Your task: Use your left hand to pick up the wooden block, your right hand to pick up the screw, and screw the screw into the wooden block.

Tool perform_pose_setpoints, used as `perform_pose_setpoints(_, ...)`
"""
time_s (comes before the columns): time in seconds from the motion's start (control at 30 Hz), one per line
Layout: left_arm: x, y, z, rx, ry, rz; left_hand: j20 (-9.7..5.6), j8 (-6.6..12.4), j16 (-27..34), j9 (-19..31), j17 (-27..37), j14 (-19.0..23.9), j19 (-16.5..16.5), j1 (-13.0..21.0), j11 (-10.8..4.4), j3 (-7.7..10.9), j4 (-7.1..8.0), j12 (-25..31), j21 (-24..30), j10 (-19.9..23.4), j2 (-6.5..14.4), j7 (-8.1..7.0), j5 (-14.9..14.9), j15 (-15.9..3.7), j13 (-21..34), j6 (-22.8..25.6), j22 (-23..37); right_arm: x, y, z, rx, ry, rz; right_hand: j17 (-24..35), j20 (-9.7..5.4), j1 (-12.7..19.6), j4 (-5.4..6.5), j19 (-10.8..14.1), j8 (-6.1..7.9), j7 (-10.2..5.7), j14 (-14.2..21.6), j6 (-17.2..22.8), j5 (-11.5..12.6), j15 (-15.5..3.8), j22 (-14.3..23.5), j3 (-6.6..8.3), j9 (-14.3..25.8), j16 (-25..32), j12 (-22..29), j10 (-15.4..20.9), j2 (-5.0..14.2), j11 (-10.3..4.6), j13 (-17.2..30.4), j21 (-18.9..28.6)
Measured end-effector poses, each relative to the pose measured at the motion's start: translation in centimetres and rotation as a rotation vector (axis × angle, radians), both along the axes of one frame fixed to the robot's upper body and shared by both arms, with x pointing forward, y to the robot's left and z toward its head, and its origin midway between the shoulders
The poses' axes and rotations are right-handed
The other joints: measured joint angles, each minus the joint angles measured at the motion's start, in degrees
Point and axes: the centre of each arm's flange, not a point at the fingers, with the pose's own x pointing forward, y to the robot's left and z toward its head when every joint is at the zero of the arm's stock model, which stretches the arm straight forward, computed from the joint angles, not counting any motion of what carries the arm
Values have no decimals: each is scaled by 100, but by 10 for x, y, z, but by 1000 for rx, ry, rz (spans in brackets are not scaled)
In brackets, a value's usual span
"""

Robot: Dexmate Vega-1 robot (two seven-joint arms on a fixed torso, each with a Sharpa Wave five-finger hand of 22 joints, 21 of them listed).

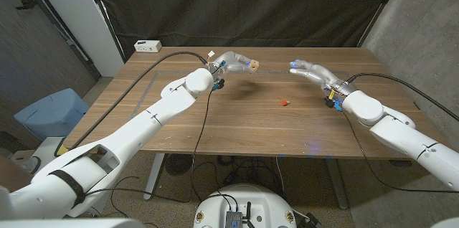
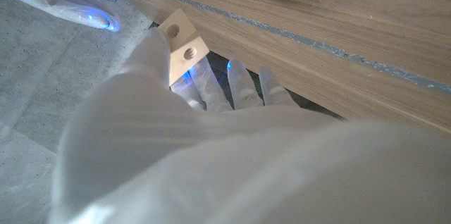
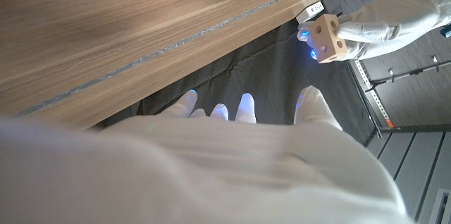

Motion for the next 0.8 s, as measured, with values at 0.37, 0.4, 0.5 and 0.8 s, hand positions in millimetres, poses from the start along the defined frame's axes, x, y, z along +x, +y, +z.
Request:
perform_pose_setpoints(0.37, 9, 10, -10, -81, 65, -46, 30, -25, -63, -2, 0, -244, -221, -1, -2, -49, -3, -44, -69, -59, 0, -12, 24, -7, 48, -12, 27, -2, -2, 6, -106, -3, -40, 0, 0, 146, -47, 77, 44, -62, 57, 62, -45, -13, 0, 47, 0, 0, 0, 0, -53, 1, 0, 0)
perform_pose_setpoints(0.4, 8, 9, -10, -84, 69, -51, 44, -26, -90, -1, 0, -272, -272, -9, 11, -50, -3, -44, -100, -72, 9, -19, 24, 11, 54, -21, 27, -3, -2, 7, -109, -4, -40, 0, 10, 182, -47, 86, 44, -82, 75, 82, -46, -31, 0, 47, 0, 0, 0, 0, -62, 1, 0, 0)
perform_pose_setpoints(0.5, 13, 15, -13, -96, 90, -58, 103, -47, -149, 3, 0, -439, -515, -30, -15, -50, -4, -98, -174, -106, 29, 10, 24, 3, 77, -51, 15, -2, -2, 7, -157, -2, -56, 1, 10, 211, -47, 86, 44, -121, 95, 121, -45, -13, 0, 47, -1, 0, 0, 1, -91, 1, 0, 0)
perform_pose_setpoints(0.8, 17, 20, -16, -125, 138, -97, 198, -70, -215, 14, -16, -683, -975, -55, -20, -113, 16, -152, -215, -163, 54, 0, 24, 24, 114, -123, 10, -2, -3, 12, -234, -9, -78, 1, -1, 326, -63, 137, 44, -121, 112, 183, -79, -31, 1, 64, 27, 0, 1, 32, -137, -30, 0, 0)
